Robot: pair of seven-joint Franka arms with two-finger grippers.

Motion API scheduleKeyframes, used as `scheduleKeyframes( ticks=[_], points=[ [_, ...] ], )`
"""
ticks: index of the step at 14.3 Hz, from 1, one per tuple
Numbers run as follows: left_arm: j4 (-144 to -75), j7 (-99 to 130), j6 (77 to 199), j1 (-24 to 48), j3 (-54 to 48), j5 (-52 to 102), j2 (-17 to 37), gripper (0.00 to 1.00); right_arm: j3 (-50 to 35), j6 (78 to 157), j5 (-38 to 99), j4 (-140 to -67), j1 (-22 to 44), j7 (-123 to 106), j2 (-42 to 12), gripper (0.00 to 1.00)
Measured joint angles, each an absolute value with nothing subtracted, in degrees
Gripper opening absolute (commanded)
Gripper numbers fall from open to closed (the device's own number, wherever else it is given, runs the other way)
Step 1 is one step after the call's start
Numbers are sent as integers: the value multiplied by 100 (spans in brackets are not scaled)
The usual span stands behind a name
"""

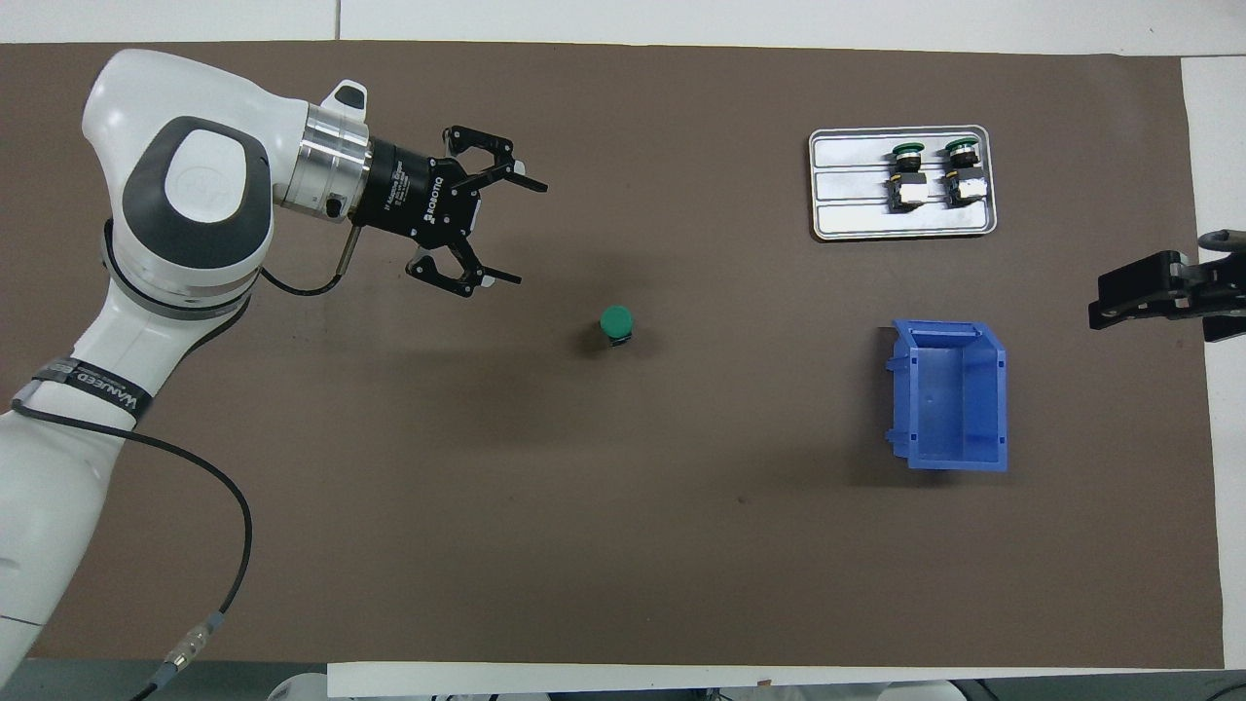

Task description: Place and press button with both arms

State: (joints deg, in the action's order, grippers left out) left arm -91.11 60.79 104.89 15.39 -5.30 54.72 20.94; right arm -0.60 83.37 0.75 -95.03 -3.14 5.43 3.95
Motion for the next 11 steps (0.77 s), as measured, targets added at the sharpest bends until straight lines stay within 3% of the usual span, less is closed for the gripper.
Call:
scheduleKeyframes(
  ticks=[6, 8, 11],
  points=[
    [-8546, 6100, 9827, 1974, -577, 3661, 2095, 100, -60, 8337, 75, -9503, -314, 543, 396, 99],
    [-8452, 6123, 9854, 2495, -588, 2877, 2098, 86, -60, 8337, 75, -9503, -314, 543, 396, 99],
    [-8310, 6216, 9990, 3099, -594, 1900, 2100, 52, -60, 8337, 75, -9503, -314, 543, 396, 99]
  ],
)
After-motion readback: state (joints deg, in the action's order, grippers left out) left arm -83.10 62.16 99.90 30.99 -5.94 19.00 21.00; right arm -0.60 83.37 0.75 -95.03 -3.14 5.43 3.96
